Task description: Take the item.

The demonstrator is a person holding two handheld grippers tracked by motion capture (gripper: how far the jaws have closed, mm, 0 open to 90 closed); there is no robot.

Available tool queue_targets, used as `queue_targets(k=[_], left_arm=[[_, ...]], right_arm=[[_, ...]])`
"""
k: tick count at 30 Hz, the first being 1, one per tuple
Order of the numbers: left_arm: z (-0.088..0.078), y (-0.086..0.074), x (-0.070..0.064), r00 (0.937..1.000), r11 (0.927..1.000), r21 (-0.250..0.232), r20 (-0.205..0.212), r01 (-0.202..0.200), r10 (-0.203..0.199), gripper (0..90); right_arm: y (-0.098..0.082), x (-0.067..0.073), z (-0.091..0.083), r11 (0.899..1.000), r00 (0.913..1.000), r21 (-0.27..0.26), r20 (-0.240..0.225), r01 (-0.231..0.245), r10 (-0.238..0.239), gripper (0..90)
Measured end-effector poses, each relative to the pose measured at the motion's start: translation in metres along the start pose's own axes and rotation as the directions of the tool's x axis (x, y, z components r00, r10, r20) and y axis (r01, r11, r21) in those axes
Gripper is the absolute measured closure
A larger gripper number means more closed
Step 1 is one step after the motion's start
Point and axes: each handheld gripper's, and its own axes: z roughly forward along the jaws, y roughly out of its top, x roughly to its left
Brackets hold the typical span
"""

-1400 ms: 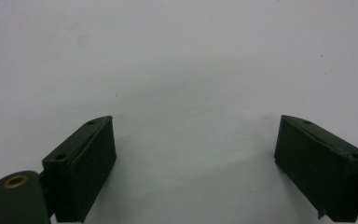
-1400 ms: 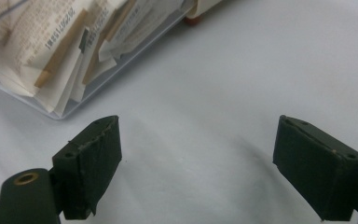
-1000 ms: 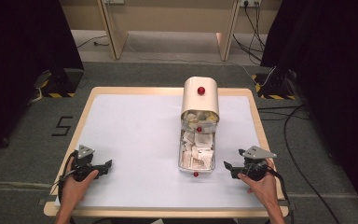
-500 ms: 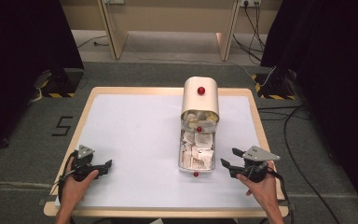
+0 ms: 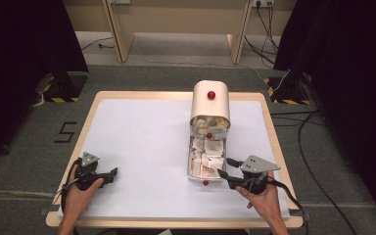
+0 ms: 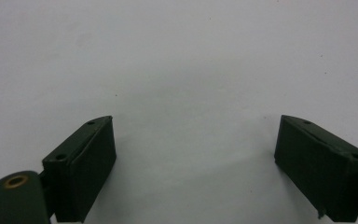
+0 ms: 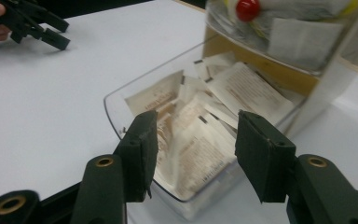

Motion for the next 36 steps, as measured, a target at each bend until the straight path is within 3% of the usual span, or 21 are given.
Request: queue_targets(k=[3, 10, 21, 25, 26, 30, 36], left_arm=[[0.000, 0.000, 0.000, 1.0000, 1.0000, 0.000, 0.000, 0.000, 0.000, 11.8], [0.000, 0.000, 0.000, 1.0000, 1.0000, 0.000, 0.000, 0.000, 0.000, 11.8], [0.000, 0.000, 0.000, 1.0000, 1.0000, 0.000, 0.001, 0.000, 0.000, 11.8], [0.000, 0.000, 0.000, 1.0000, 1.0000, 0.000, 0.001, 0.000, 0.000, 11.7], [0.000, 0.000, 0.000, 1.0000, 1.0000, 0.000, 0.001, 0.000, 0.000, 11.7], [0.000, 0.000, 0.000, 1.0000, 1.0000, 0.001, 0.001, 0.001, -0.001, 11.7], [0.000, 0.000, 0.000, 1.0000, 1.0000, 0.000, 0.001, 0.001, -0.001, 11.7]], right_arm=[[0.001, 0.004, 0.008, 0.999, 0.9997, 0.029, -0.012, 0.022, -0.022, 52.3], [0.002, 0.009, 0.023, 0.998, 0.9989, 0.043, -0.031, 0.038, -0.036, 58.9], [-0.003, 0.009, 0.035, 0.997, 0.9988, 0.078, -0.046, 0.019, -0.015, 66.0], [-0.006, 0.007, 0.039, 0.996, 0.9988, 0.094, -0.049, 0.007, -0.002, 70.5], [-0.009, 0.006, 0.040, 0.995, 0.9986, 0.099, -0.053, -0.004, 0.010, 76.0], [-0.009, 0.004, 0.037, 0.998, 0.9981, 0.069, -0.061, -0.005, 0.010, 84.9], [-0.004, 0.003, 0.028, 1.000, 0.9984, 0.008, -0.056, -0.012, 0.013, 87.6]])
